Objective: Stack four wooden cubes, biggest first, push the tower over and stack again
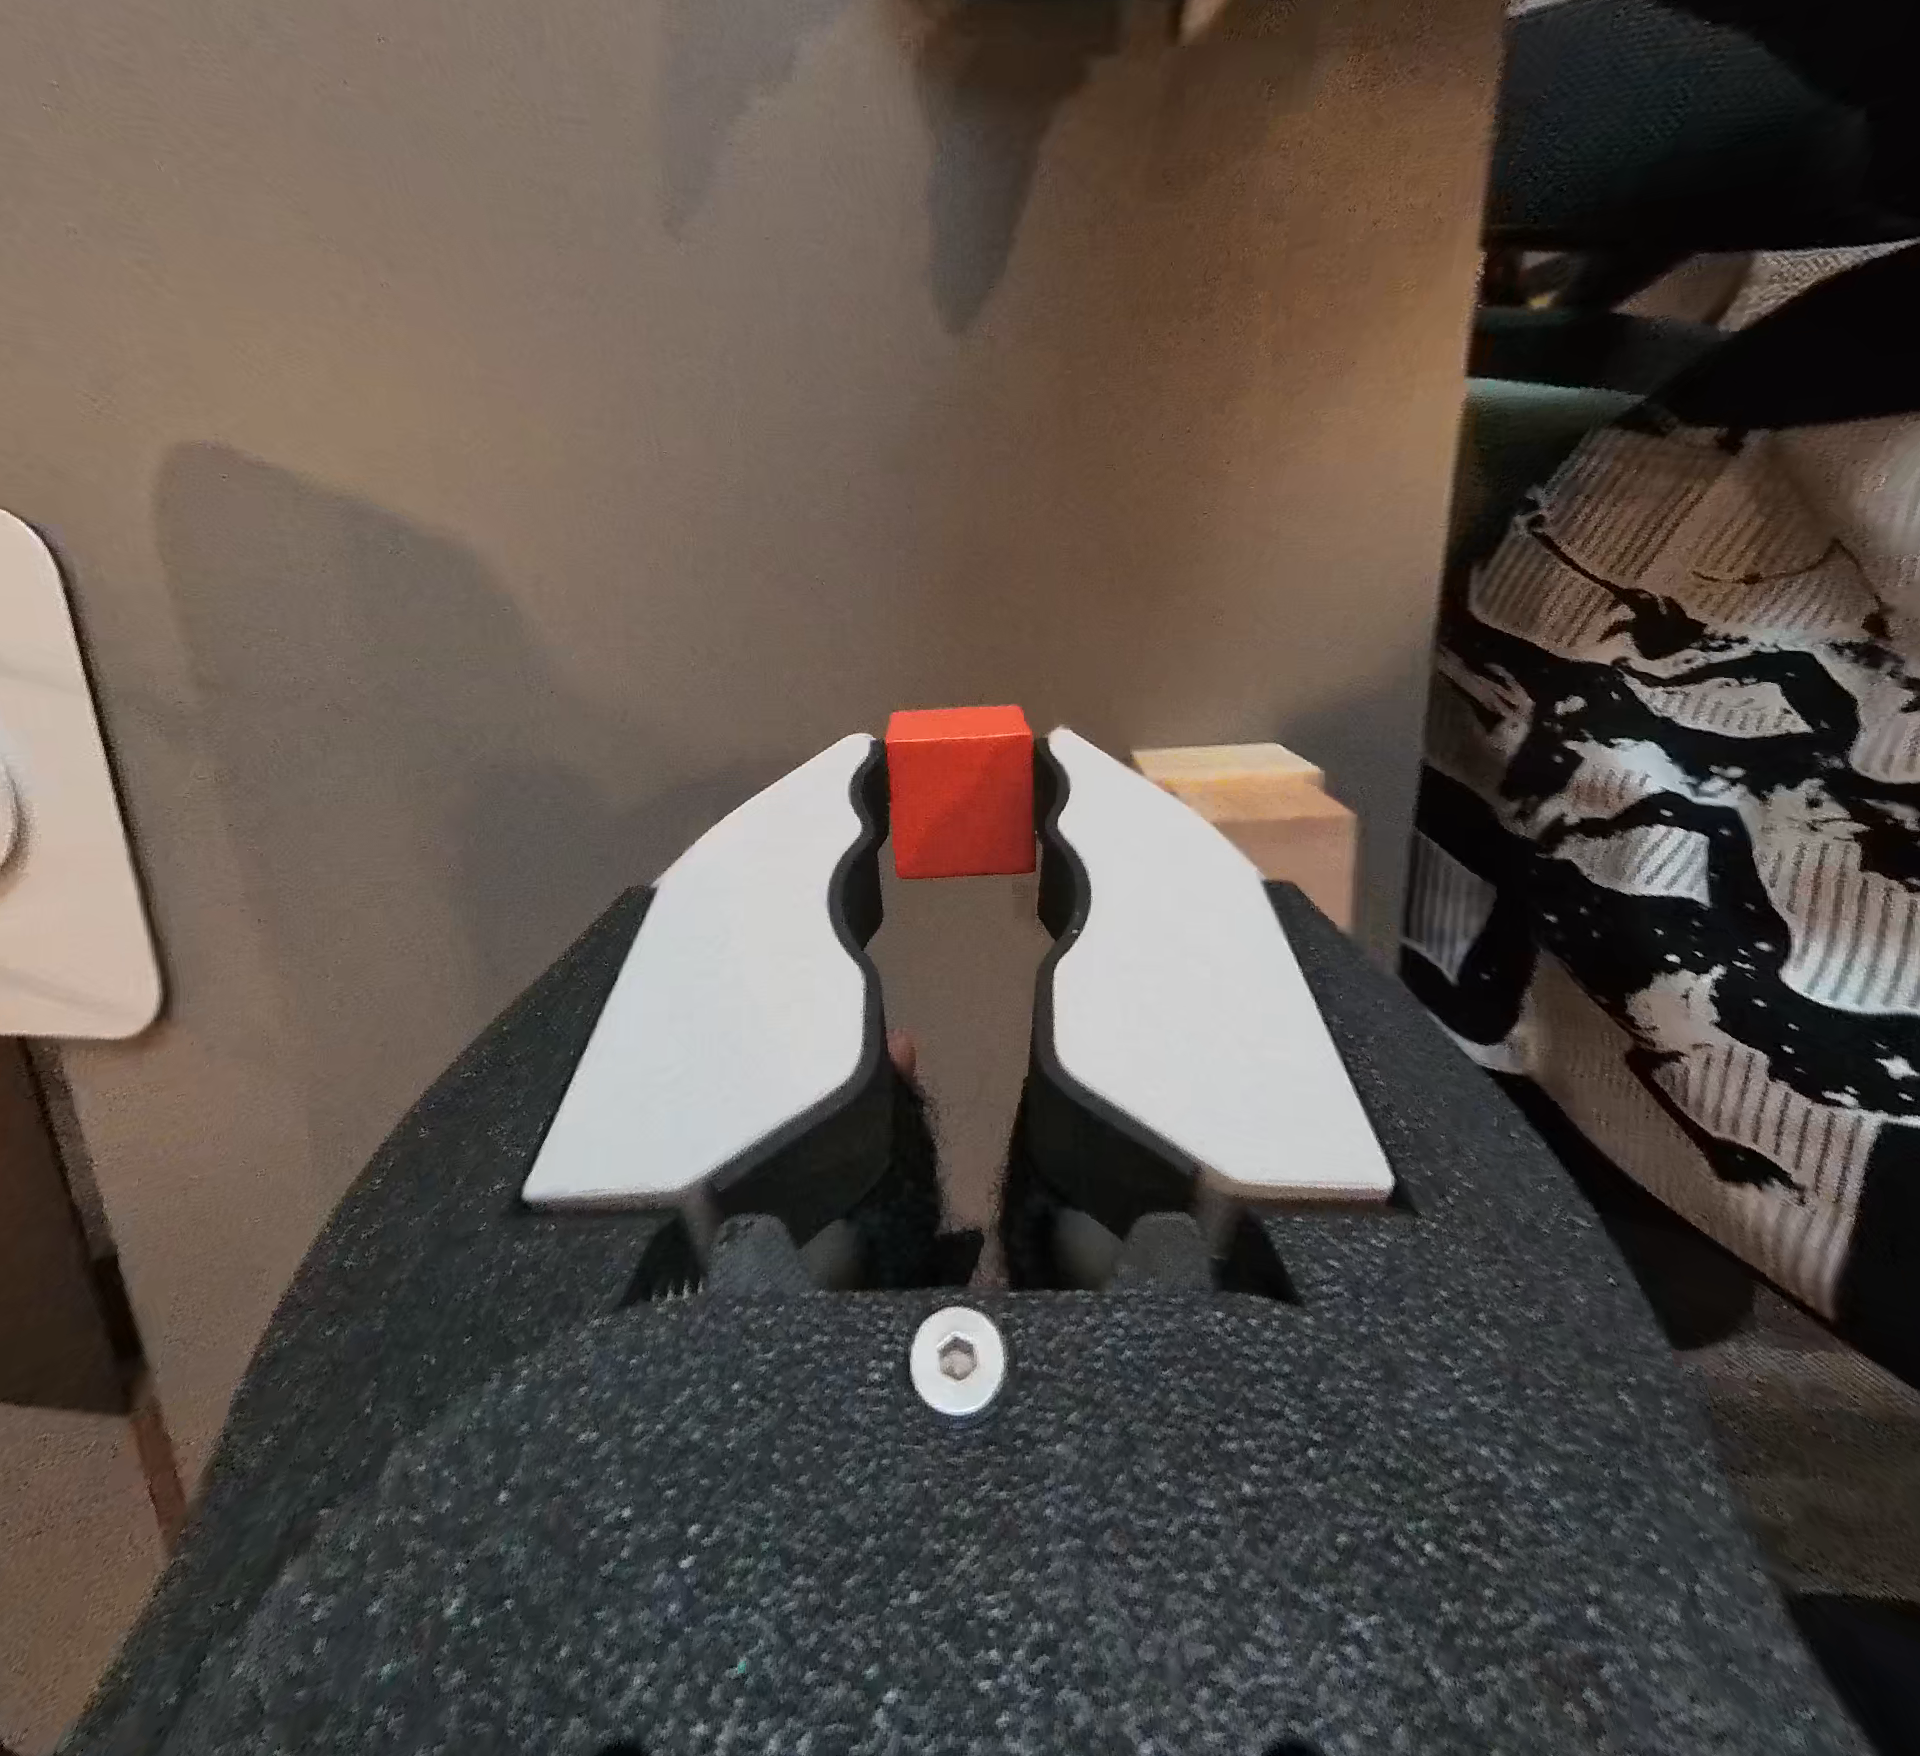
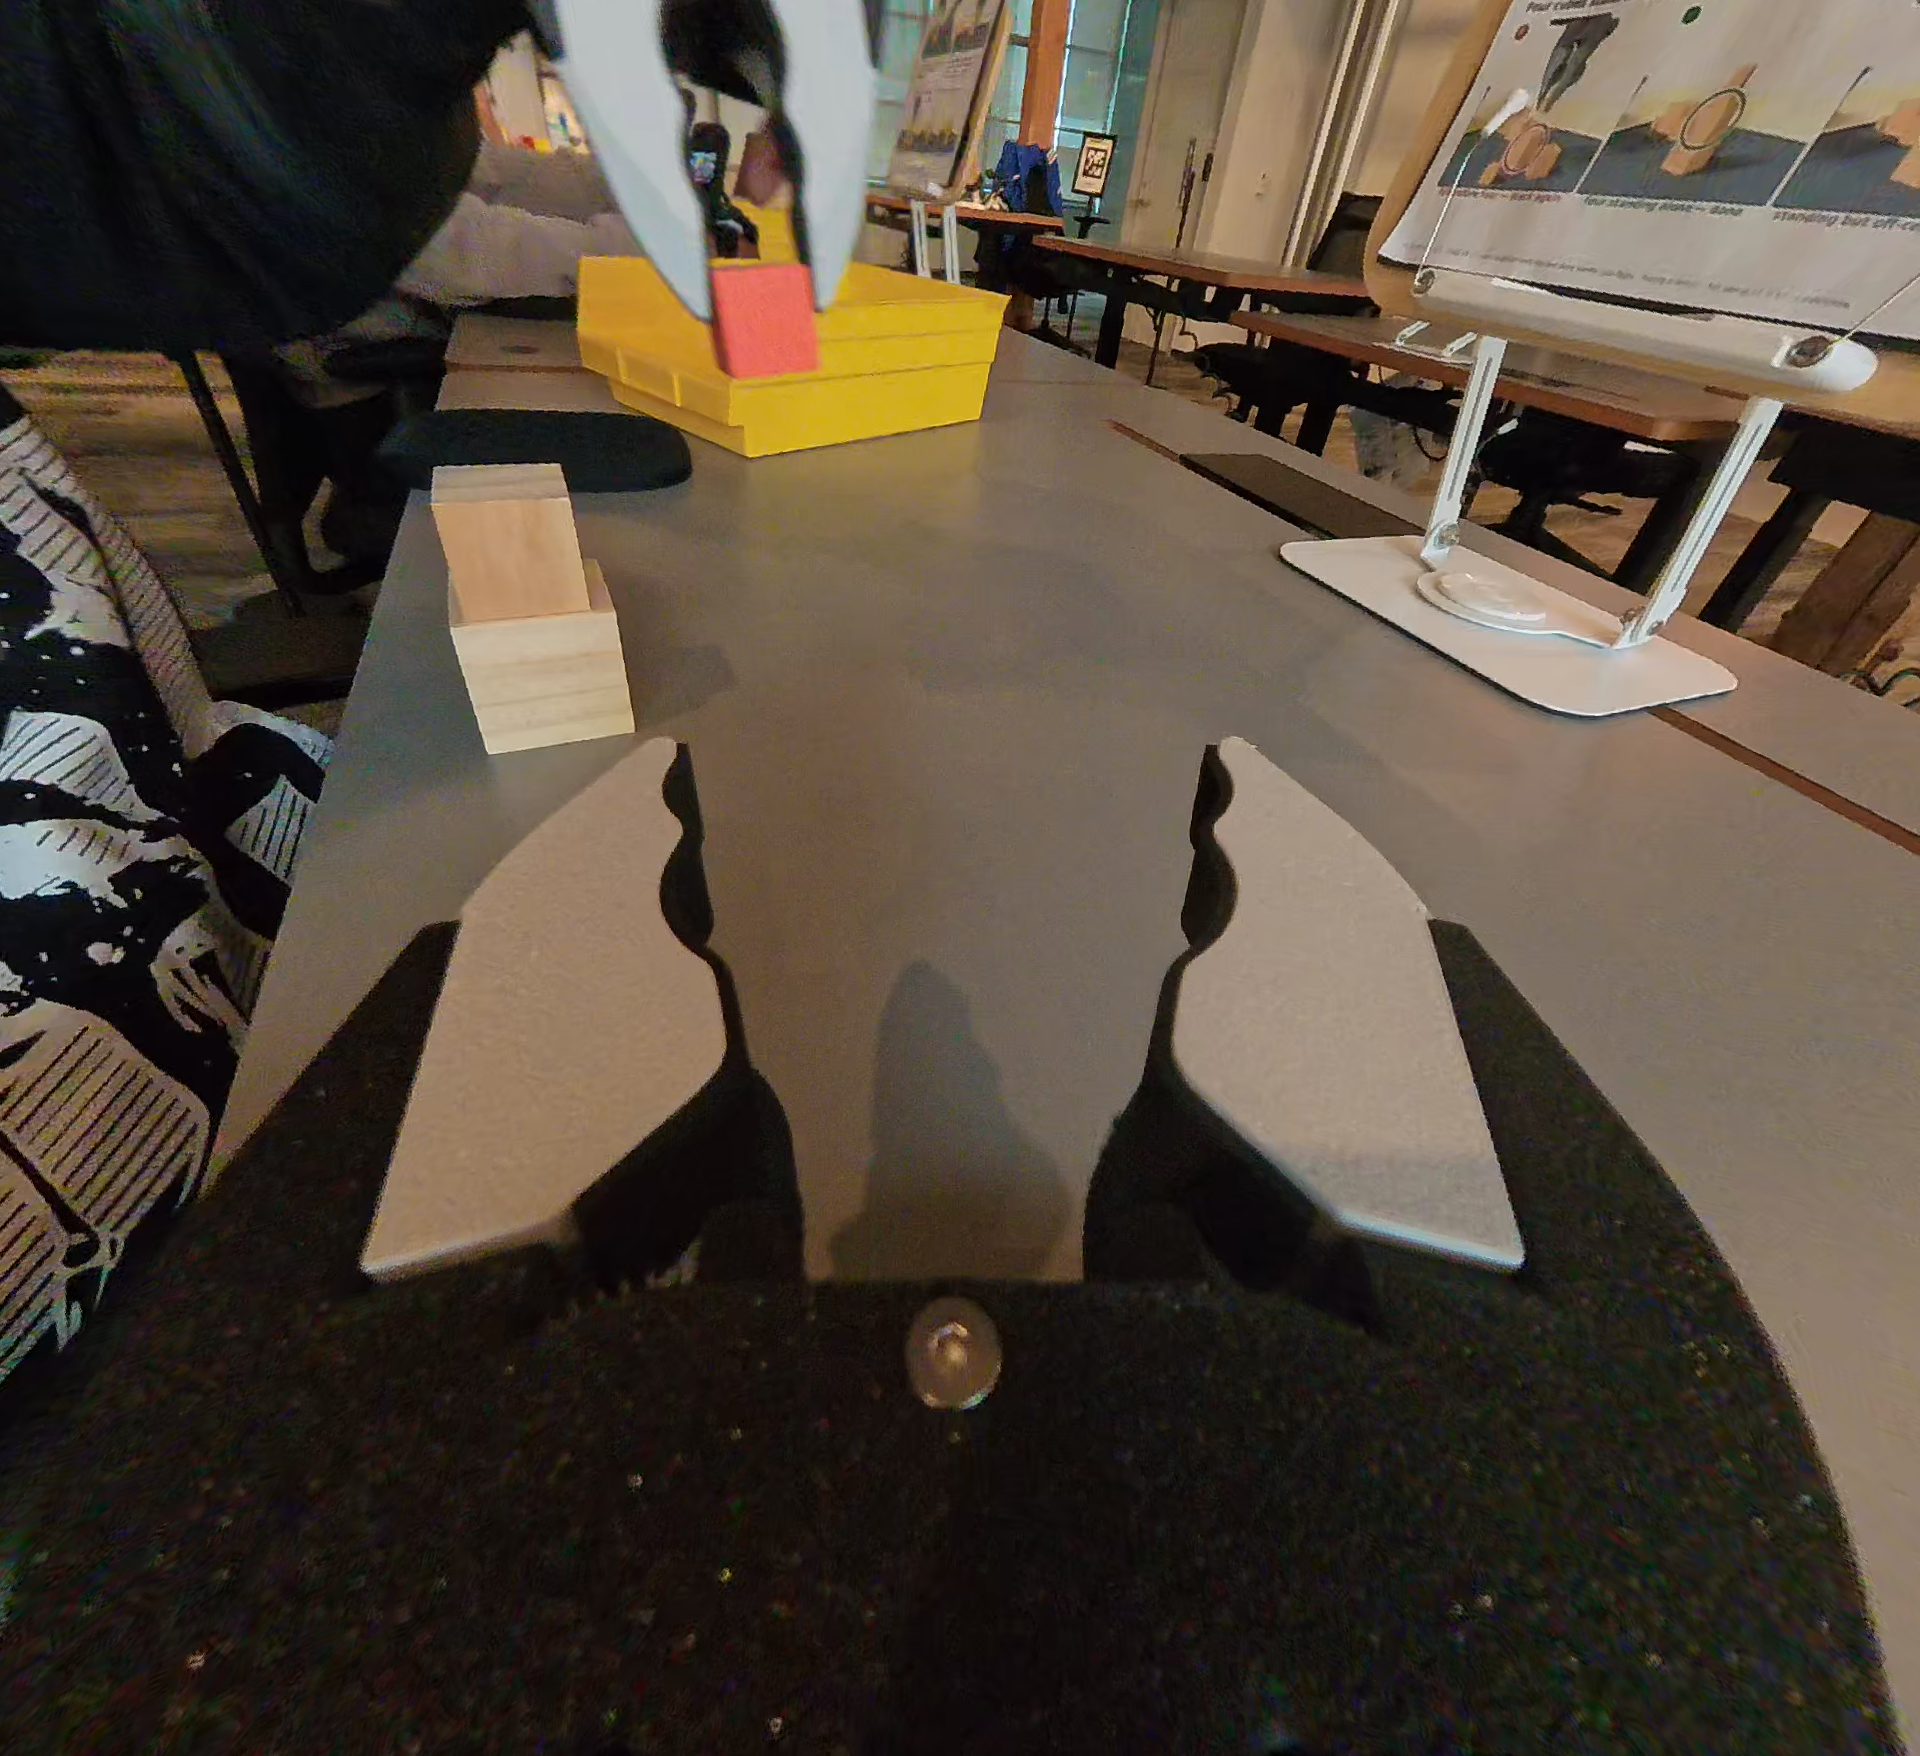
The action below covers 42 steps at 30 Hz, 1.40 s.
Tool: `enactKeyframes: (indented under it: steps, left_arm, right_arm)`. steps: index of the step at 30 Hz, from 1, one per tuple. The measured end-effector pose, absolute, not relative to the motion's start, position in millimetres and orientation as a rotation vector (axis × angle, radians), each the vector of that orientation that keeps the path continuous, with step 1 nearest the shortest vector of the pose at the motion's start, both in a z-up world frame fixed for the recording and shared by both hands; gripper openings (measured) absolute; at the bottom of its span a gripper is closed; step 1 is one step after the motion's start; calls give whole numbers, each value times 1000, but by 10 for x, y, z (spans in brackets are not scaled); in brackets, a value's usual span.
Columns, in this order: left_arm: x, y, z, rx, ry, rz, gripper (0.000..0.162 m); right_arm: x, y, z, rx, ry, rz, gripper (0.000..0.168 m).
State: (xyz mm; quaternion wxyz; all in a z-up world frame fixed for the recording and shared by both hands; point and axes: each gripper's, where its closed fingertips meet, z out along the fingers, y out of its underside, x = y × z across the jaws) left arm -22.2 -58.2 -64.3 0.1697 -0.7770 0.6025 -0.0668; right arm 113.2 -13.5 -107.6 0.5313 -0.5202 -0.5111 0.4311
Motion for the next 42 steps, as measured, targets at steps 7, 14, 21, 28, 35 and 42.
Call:
enactKeyframes:
  steps: [7, 14, 21, 28, 35, 42]
  left_arm:
    - [-294, -1091, -624, -2242, 1728, -222, 26]
    - [-311, -1298, -815, -2310, 1739, -180, 26]
    - [-370, -1361, -933, -2390, 1689, -195, 26]
    - [-398, -1398, -987, -2428, 1659, -236, 26]
    - [-389, -1403, -1045, -2428, 1679, -244, 26]
    - [-395, -1410, -1057, -2428, 1685, -263, 26]
  right_arm:
    - [1132, -139, -1075, -1236, -1221, 1021, 90]
    - [1130, -146, -1076, -1234, -1226, 1023, 90]
    - [1127, -154, -1076, -1228, -1232, 1015, 90]
    - [1125, -155, -1077, -1227, -1234, 1014, 90]
    - [1127, -153, -1074, -1226, -1232, 1015, 90]
    - [1128, -152, -1075, -1228, -1232, 1016, 90]
